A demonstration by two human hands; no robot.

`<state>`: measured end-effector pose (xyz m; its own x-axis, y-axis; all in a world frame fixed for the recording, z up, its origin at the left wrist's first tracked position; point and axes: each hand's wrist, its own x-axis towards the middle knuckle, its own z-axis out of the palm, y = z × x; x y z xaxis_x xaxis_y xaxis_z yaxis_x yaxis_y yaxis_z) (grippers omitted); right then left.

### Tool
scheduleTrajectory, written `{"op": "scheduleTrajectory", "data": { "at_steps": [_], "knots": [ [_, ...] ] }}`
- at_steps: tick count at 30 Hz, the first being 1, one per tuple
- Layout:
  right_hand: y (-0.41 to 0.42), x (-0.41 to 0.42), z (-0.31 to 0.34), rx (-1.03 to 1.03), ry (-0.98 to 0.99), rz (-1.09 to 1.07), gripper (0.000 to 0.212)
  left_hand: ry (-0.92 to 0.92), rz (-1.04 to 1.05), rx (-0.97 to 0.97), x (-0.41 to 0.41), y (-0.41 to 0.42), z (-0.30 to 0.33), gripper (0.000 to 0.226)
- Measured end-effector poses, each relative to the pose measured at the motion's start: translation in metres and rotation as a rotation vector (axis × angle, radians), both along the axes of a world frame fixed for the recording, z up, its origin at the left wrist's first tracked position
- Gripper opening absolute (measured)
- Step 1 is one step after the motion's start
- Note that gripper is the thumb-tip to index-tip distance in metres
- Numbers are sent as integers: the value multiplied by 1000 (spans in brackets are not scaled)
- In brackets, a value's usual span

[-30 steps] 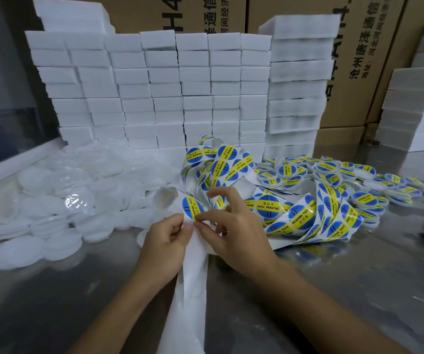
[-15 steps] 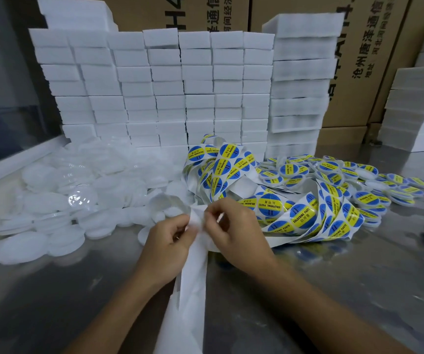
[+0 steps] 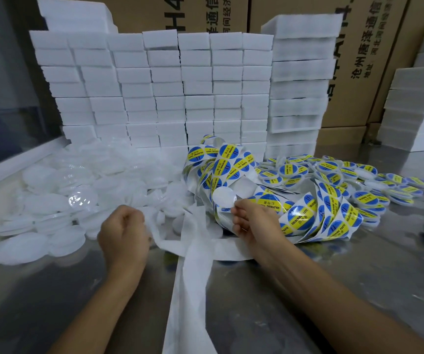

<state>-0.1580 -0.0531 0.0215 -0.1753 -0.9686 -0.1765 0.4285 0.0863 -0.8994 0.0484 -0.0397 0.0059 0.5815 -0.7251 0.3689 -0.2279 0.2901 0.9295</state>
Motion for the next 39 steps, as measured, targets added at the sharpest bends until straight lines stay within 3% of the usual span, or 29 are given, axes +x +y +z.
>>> {"op": "scheduleTrajectory", "data": {
  "at_steps": [4, 9, 13, 18, 25, 30, 39],
  "knots": [
    [1, 0, -2, -47, -4, 18, 10, 92, 105, 135, 17, -10, -1, 24],
    [4, -1, -1, -103, 21, 27, 22, -452, -81, 353, 24, -9, -9, 22],
    [6, -1, 2, -111, 41, 25, 19, -631, -141, 343, 18, -5, -10, 5],
    [6, 2, 1, -139, 81, 0, 6, -664, -135, 368, 19, -4, -11, 24],
    [9, 8, -5, -174, 145, 4, 17, -634, -34, 327, 21, -7, -10, 16],
    [9, 14, -14, -180, 249, -5, 19, -782, -52, 360, 20, -7, -12, 16],
    [7, 12, -17, -241, 305, -2, 22, -678, -26, 445, 20, -4, -10, 25]
  ]
}}
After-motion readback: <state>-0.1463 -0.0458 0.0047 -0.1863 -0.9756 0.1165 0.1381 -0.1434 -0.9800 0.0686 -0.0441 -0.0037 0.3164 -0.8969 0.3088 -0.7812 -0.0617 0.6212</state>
